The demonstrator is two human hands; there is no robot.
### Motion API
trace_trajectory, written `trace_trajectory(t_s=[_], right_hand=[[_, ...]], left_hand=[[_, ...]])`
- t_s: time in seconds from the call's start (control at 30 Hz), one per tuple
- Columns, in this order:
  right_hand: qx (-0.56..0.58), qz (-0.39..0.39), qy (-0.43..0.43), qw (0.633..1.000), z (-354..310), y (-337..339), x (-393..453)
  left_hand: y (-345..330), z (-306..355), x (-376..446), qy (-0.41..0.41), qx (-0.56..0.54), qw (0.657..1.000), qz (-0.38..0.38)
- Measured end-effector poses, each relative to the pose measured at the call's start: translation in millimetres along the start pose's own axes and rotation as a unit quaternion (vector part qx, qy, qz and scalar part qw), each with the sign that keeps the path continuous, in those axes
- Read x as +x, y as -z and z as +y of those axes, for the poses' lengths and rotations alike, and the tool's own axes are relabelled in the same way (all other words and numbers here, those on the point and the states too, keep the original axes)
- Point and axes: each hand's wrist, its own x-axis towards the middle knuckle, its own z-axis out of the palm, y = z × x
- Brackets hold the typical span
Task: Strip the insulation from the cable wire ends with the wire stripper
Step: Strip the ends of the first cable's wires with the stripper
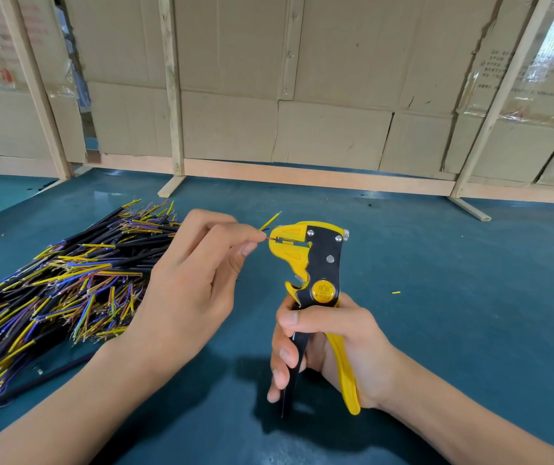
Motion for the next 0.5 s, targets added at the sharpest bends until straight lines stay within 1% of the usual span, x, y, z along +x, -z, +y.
trace_trajectory(t_s=[0.17, 0.37, 0.5], right_hand=[[0.002, 0.019, 0.009, 1.0, -1.9, -1.8, 0.1], [0.004, 0.071, 0.019, 0.997, -1.6, -2.6, -0.4], [-0.002, 0.067, 0.022, 0.998, -1.0, -2.9, -0.4]], left_hand=[[-0.2, 1.5, -1.1, 0.008, -0.005, 1.0, 0.0], [-1.8, 3.2, -1.6, 0.016, -0.012, 1.0, -0.011], [-0.8, 3.4, -1.1, 0.017, -0.008, 1.0, -0.01]])
